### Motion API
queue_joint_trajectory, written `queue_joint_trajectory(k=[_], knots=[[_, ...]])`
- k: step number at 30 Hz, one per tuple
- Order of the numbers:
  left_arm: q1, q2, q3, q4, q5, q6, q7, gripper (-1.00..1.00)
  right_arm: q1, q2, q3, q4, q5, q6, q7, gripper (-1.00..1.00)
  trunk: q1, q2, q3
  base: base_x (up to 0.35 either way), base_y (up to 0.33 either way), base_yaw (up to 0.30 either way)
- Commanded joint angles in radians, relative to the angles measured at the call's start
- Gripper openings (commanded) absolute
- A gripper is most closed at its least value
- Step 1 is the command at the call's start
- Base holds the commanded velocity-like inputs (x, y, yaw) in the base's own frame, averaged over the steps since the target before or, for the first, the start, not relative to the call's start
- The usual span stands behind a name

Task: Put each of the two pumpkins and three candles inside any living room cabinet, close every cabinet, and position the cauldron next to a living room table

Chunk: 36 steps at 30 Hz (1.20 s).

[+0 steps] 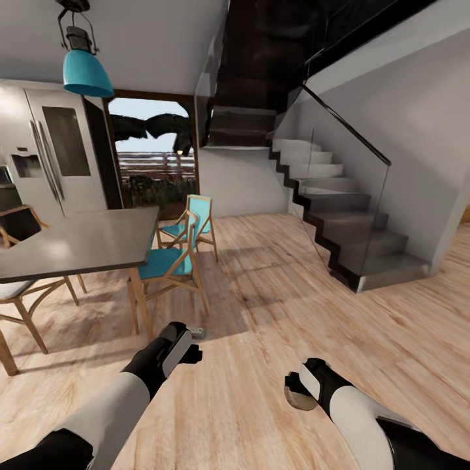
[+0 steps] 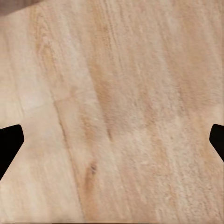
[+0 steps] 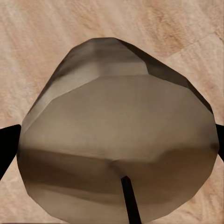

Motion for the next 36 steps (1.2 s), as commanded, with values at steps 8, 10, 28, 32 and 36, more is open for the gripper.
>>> queue_joint_trajectory(k=[8, 10, 28, 32, 36], knots=[[-0.001, 0.001, -0.004, -0.001, 0.010, 0.002, 0.009, 1.00, 0.000, 0.001, -0.007, -0.002, 0.002, 0.005, -0.003, -1.00, -0.031, 0.056, 0.013, 0.000, 0.000, 0.126], [-0.001, 0.001, -0.004, -0.001, 0.010, 0.002, 0.009, 1.00, 0.000, 0.001, -0.007, -0.001, 0.002, 0.005, -0.003, -1.00, -0.039, 0.070, 0.016, 0.000, 0.000, 0.112], [-0.001, 0.001, -0.004, -0.001, 0.010, 0.001, 0.008, 1.00, 0.000, 0.000, -0.006, 0.004, 0.003, -0.027, -0.001, -1.00, -0.108, 0.196, 0.062, 0.000, 0.000, 0.058], [-0.001, 0.001, -0.004, -0.001, 0.010, 0.000, 0.008, 1.00, 0.000, 0.001, -0.007, 0.002, 0.001, -0.028, -0.001, -1.00, -0.123, 0.224, 0.075, 0.000, 0.000, 0.090], [-0.001, 0.001, -0.004, -0.001, 0.010, 0.000, 0.008, 1.00, 0.000, 0.001, -0.007, 0.001, 0.001, -0.027, -0.001, -1.00, -0.138, 0.252, 0.086, 0.000, 0.000, 0.227]])
